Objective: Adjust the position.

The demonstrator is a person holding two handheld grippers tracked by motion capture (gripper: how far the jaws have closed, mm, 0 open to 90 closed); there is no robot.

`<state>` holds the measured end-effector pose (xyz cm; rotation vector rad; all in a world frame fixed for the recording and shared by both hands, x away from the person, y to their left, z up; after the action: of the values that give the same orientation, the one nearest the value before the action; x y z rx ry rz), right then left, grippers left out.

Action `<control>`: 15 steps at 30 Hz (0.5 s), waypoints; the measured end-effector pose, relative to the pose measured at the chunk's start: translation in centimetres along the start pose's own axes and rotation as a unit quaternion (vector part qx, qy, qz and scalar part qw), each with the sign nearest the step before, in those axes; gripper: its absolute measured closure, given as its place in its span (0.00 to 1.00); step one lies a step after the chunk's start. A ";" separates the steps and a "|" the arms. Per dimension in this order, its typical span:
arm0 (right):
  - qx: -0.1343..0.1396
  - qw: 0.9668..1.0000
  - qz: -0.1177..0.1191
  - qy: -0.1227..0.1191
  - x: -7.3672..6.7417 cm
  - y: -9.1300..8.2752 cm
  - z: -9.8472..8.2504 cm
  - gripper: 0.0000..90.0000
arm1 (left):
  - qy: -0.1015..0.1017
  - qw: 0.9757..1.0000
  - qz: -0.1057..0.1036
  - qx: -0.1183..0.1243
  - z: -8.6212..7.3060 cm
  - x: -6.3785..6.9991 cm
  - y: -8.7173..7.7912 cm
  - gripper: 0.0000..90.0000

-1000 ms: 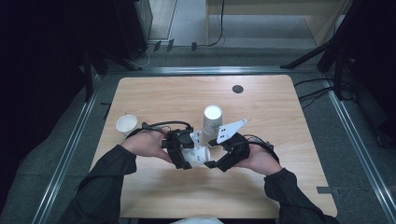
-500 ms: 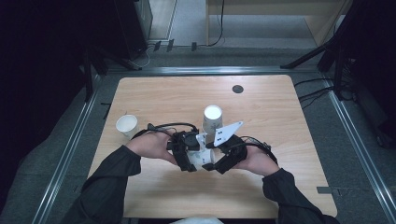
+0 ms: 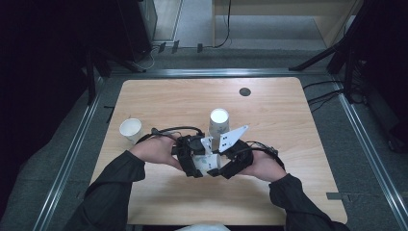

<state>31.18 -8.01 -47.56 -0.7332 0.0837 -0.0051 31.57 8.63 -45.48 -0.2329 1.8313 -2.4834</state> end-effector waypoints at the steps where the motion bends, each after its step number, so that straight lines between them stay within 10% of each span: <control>1: -0.001 1.000 -0.001 0.000 0.0 -0.1 0.0 0.38 | -0.002 1.000 -0.002 0.006 -0.1 0.0 0.0 0.30; 15: 0.020 1.000 -0.005 0.008 0.5 -1.4 -0.3 0.38 | -0.047 0.995 -0.001 0.094 -2.4 -0.8 -0.9 0.16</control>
<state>31.65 -9.22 -46.86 -0.6939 0.0960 -0.0222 32.04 11.23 -45.42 -0.3363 1.5525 -2.5768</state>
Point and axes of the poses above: each handheld gripper's, and its own axes: y roughly forward along the jaws, z roughly out of its top, x roughly to its right, the point moved 1 cm from there along y, roughly forward along the jaws, and after that the axes turned 4 degrees about -y, right-handed, at the moved point
